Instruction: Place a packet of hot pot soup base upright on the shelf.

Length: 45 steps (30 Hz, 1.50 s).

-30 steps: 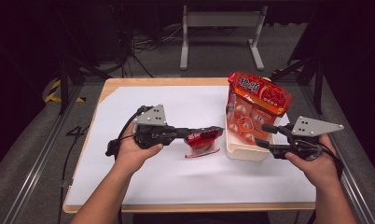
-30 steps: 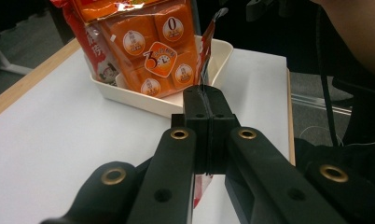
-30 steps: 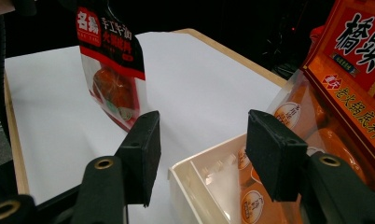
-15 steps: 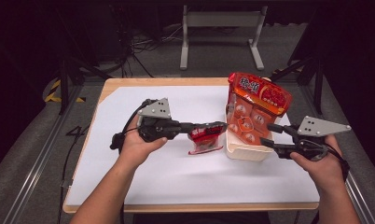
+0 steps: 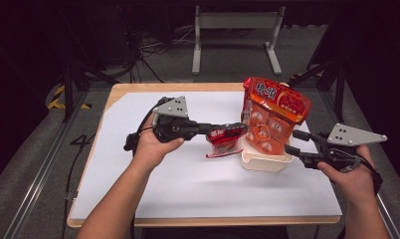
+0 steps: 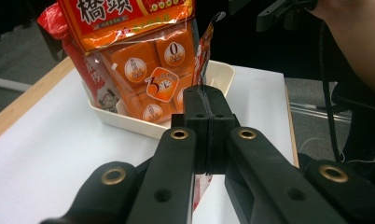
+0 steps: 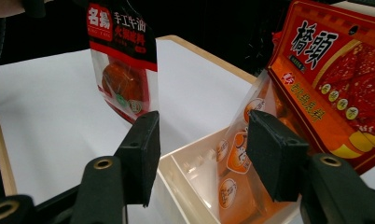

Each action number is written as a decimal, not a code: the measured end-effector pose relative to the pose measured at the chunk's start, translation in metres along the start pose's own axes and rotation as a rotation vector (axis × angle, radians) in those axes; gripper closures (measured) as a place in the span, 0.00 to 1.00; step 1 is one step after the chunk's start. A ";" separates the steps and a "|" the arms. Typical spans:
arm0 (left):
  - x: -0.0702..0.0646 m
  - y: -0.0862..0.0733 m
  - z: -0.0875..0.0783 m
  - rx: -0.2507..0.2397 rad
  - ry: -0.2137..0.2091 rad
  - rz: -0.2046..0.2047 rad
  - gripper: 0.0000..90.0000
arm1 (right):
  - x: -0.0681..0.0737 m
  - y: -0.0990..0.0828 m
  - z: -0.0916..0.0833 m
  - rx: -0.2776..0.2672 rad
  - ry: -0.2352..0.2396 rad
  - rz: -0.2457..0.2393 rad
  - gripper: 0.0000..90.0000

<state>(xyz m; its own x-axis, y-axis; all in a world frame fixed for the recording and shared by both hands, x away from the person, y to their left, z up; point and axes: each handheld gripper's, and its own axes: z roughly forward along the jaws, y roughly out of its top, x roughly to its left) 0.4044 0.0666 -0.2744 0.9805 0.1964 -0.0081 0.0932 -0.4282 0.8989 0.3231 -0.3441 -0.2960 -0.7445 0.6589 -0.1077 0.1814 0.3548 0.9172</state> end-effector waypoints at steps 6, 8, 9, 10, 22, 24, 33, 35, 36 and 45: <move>0.004 0.009 0.005 -0.002 -0.014 0.028 1.00 | -0.001 -0.001 -0.005 -0.006 -0.008 0.005 0.50; 0.005 0.012 0.007 -0.003 -0.020 0.037 1.00 | -0.001 -0.002 -0.007 -0.009 -0.012 0.005 0.50; 0.005 0.014 0.008 -0.001 -0.022 0.040 1.00 | -0.001 -0.002 -0.009 -0.009 -0.015 0.006 0.50; 0.005 0.015 0.010 -0.004 -0.023 0.043 1.00 | 0.000 -0.002 -0.010 -0.011 -0.017 0.009 0.50; 0.010 0.026 0.029 -0.013 -0.061 0.073 1.00 | -0.002 -0.004 -0.029 -0.032 -0.058 0.020 0.50; 0.012 0.027 0.033 -0.021 -0.066 0.069 1.00 | -0.003 -0.004 -0.029 -0.035 -0.060 0.022 0.50; 0.017 0.029 0.046 -0.032 -0.078 0.076 1.00 | -0.005 -0.004 -0.035 -0.050 -0.073 0.026 0.50; 0.017 0.029 0.049 -0.036 -0.082 0.078 1.00 | -0.006 -0.004 -0.036 -0.052 -0.073 0.029 0.50; 0.018 0.029 0.051 -0.036 -0.088 0.079 1.00 | -0.006 -0.004 -0.037 -0.052 -0.075 0.030 0.50; 0.016 0.033 0.067 -0.052 -0.127 0.109 1.00 | -0.007 -0.004 -0.039 -0.059 -0.083 0.033 0.50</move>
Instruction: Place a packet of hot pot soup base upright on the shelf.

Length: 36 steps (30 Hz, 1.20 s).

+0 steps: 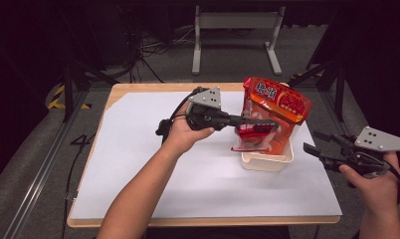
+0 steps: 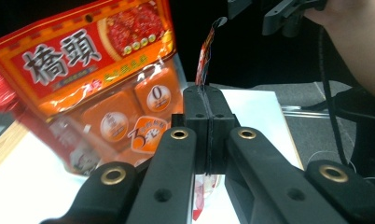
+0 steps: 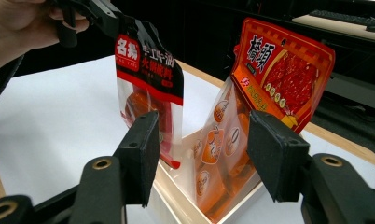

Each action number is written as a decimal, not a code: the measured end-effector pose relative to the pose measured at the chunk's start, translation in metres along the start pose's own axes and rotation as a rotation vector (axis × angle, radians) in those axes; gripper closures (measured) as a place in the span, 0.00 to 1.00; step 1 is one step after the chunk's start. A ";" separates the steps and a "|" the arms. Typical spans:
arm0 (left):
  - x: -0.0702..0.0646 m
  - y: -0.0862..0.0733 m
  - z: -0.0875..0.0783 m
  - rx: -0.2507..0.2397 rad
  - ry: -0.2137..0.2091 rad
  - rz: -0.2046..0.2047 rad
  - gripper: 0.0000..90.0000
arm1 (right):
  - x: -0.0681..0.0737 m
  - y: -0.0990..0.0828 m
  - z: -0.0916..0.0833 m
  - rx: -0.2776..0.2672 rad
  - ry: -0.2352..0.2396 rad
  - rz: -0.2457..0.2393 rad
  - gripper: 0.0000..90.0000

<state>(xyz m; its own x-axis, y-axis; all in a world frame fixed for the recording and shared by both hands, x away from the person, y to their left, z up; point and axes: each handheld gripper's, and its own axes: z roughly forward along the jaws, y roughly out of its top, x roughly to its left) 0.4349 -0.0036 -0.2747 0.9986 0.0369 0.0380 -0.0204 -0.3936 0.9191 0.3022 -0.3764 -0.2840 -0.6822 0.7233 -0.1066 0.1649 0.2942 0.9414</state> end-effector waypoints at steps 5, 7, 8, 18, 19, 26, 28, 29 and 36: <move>0.001 0.000 0.008 0.001 -0.019 0.009 1.00 | 0.001 0.002 -0.003 -0.016 -0.001 -0.004 0.50; 0.000 0.000 0.011 -0.002 -0.026 0.014 1.00 | 0.000 0.002 -0.003 -0.022 -0.002 -0.007 0.50; 0.000 0.001 0.012 -0.005 -0.031 0.019 1.00 | 0.001 0.003 -0.003 -0.023 -0.001 -0.004 0.50; -0.002 0.003 0.030 0.007 -0.054 0.036 1.00 | 0.003 0.004 -0.003 -0.030 0.008 -0.005 0.49; -0.002 0.003 0.032 0.012 -0.055 0.036 1.00 | 0.003 0.004 -0.003 -0.031 0.008 -0.005 0.49; -0.003 0.000 0.044 0.016 -0.068 0.032 1.00 | 0.003 0.004 -0.003 -0.029 0.011 -0.006 0.49; -0.003 -0.002 0.047 0.018 -0.070 0.027 1.00 | 0.003 0.004 -0.002 -0.029 0.011 -0.007 0.49; -0.003 -0.003 0.049 0.019 -0.071 0.024 1.00 | 0.004 0.004 -0.002 -0.029 0.011 -0.007 0.48; 0.000 -0.013 0.055 0.024 -0.074 -0.001 1.00 | 0.003 0.003 -0.002 -0.026 0.012 -0.005 0.48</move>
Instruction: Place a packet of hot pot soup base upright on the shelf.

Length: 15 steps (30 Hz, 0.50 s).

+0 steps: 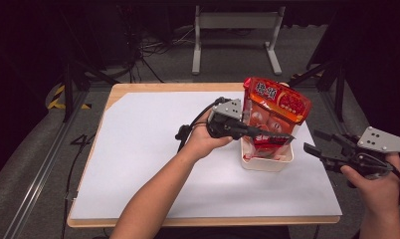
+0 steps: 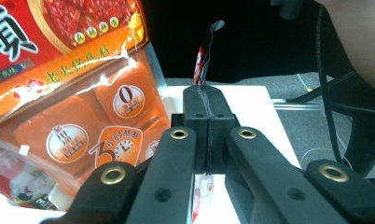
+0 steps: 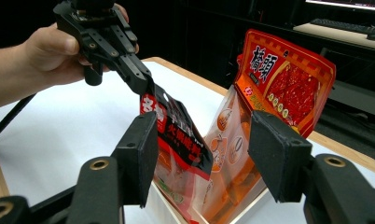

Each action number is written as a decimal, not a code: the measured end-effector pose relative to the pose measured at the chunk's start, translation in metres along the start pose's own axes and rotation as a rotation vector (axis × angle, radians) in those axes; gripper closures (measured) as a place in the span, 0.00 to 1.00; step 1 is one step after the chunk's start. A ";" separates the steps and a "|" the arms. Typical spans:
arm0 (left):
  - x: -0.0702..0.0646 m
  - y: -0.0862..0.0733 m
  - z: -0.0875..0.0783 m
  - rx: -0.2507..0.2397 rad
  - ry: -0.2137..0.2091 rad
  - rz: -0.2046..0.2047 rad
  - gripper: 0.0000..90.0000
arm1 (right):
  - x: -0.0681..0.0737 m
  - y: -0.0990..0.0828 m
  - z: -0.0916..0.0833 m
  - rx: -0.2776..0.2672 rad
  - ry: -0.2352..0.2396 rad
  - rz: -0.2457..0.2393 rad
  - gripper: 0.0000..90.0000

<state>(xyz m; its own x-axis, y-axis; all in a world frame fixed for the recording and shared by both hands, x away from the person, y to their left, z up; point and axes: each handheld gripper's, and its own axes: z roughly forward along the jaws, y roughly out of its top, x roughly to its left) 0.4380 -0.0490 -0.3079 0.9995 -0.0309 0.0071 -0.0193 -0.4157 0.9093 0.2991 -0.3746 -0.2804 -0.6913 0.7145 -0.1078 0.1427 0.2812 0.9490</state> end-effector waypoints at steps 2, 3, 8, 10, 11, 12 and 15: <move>0.001 -0.003 0.002 0.006 -0.002 -0.001 1.00 | 0.000 0.000 0.000 0.002 0.002 0.000 0.48; 0.001 -0.004 0.003 0.007 -0.003 -0.008 1.00 | 0.000 0.000 0.001 0.003 0.004 -0.001 0.48; 0.001 -0.006 0.009 0.022 -0.001 -0.009 1.00 | 0.000 0.000 0.003 0.008 0.006 -0.001 0.48; 0.002 -0.008 0.011 0.027 0.000 -0.007 1.00 | 0.001 0.000 0.004 0.010 0.007 0.000 0.48; 0.002 -0.009 0.011 0.028 0.003 -0.008 1.00 | 0.001 -0.001 0.004 0.010 0.008 0.000 0.48; 0.002 -0.009 0.011 0.028 0.003 -0.008 1.00 | 0.001 -0.001 0.004 0.010 0.008 0.000 0.48; 0.004 -0.012 0.011 0.035 0.006 -0.024 1.00 | 0.000 -0.001 0.004 0.009 0.010 0.003 0.48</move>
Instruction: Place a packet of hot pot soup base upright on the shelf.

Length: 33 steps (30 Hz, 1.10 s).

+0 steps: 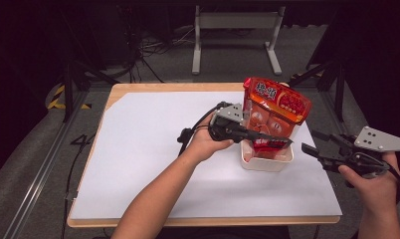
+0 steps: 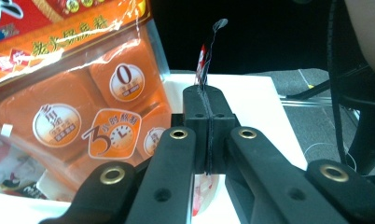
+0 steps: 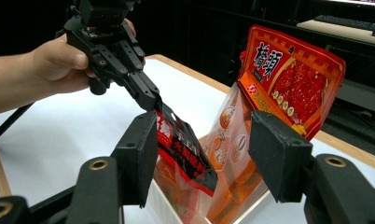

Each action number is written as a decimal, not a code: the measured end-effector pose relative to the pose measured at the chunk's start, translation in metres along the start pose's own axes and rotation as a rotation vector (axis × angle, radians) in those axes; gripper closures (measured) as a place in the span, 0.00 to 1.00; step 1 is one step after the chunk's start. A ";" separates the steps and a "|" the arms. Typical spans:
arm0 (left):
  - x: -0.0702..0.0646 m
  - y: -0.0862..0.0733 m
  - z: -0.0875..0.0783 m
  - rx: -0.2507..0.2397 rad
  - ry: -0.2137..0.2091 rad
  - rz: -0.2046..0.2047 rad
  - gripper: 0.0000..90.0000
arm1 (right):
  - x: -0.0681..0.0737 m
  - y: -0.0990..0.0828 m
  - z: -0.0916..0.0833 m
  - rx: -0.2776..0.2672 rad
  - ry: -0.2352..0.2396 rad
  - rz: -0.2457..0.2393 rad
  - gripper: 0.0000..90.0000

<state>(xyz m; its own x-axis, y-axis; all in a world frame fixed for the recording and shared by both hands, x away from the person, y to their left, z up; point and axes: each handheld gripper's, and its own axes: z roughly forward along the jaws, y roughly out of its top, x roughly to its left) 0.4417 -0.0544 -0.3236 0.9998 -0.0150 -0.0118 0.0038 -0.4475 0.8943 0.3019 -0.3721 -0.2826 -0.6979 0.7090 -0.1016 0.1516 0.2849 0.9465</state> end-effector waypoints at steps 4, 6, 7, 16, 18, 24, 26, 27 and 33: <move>0.002 -0.002 -0.001 0.012 0.009 -0.015 1.00 | 0.000 0.000 0.000 0.002 0.000 0.000 0.48; 0.003 -0.003 -0.001 0.015 0.008 -0.024 0.99 | -0.001 -0.001 0.002 0.005 0.000 0.001 0.47; 0.003 -0.003 -0.001 0.021 0.010 -0.033 0.98 | 0.000 -0.001 0.002 0.008 -0.002 0.002 0.47; 0.003 -0.004 -0.007 0.022 0.050 -0.076 0.82 | 0.000 -0.001 0.007 0.019 0.004 -0.003 0.47; 0.002 -0.004 -0.009 0.017 0.059 -0.087 0.75 | 0.000 -0.001 0.008 0.021 0.007 -0.002 0.46; -0.001 -0.003 -0.016 0.007 0.107 -0.124 0.51 | -0.001 -0.001 0.012 0.025 0.013 -0.004 0.46; -0.003 -0.003 -0.022 -0.004 0.119 -0.132 0.49 | -0.002 -0.001 0.013 0.024 0.015 -0.005 0.45; -0.005 -0.002 -0.026 -0.015 0.128 -0.133 0.48 | -0.002 0.000 0.014 0.022 0.018 -0.004 0.45; -0.018 0.000 -0.049 -0.034 0.167 -0.130 0.45 | -0.006 0.003 0.026 0.019 0.041 -0.009 0.44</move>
<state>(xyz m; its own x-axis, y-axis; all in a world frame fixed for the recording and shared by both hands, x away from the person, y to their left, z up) 0.4245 -0.0104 -0.3013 0.9800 0.1910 -0.0562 0.1309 -0.4055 0.9047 0.3246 -0.3585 -0.2867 -0.7274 0.6793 -0.0967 0.1584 0.3034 0.9396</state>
